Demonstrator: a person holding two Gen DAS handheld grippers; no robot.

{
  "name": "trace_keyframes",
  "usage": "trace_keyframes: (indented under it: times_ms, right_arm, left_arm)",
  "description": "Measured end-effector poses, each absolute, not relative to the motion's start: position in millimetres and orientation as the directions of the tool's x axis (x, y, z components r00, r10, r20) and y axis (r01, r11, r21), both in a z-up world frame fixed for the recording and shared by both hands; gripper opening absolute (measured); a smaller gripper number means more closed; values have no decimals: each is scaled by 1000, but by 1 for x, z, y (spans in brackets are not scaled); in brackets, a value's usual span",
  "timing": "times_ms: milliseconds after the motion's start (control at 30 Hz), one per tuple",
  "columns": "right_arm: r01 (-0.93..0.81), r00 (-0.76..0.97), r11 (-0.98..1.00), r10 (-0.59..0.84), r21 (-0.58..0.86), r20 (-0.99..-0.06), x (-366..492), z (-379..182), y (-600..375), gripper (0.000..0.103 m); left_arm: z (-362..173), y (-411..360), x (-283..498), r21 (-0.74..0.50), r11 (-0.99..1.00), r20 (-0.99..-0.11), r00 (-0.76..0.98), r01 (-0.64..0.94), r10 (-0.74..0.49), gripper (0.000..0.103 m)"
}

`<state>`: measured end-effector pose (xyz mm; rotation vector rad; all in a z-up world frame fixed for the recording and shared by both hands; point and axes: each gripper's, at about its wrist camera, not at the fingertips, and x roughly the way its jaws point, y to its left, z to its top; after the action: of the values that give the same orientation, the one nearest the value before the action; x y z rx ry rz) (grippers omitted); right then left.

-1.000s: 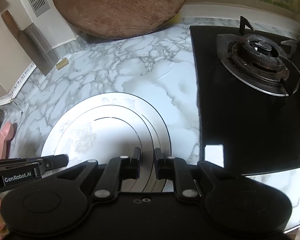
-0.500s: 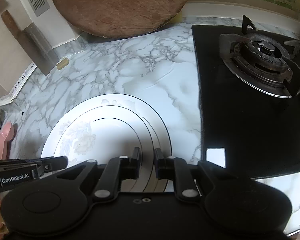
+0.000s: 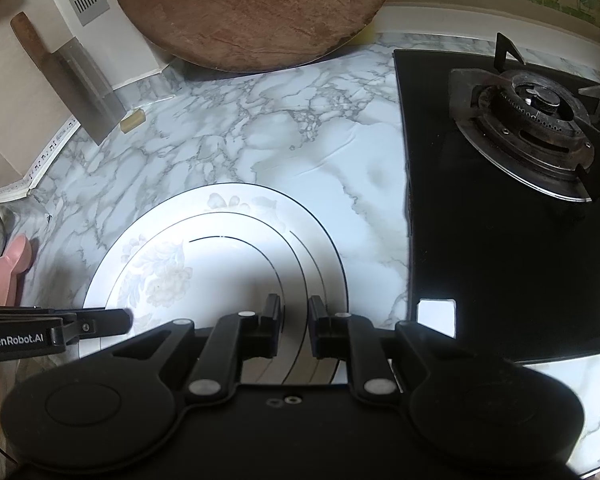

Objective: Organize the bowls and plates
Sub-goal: 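Open both grippers and withdraw from the stacked plates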

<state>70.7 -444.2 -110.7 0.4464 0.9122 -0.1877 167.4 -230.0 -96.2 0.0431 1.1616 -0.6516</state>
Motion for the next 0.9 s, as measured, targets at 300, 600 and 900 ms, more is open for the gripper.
trace_keyframes:
  times_ms: [300, 600, 900]
  right_arm:
    - [331, 612, 893, 43, 305, -790, 70, -112, -446, 15]
    - [330, 613, 891, 48, 311, -789, 71, -112, -447, 15]
    - [327, 610, 894, 48, 306, -791, 72, -112, -447, 15]
  left_arm:
    - [-97, -227, 179, -337, 796, -864, 170, 502, -473, 16]
    - [-95, -224, 182, -354, 778, -867, 129, 519, -481, 16]
    - [-91, -218, 185, -372, 768, -857, 124, 522, -499, 17]
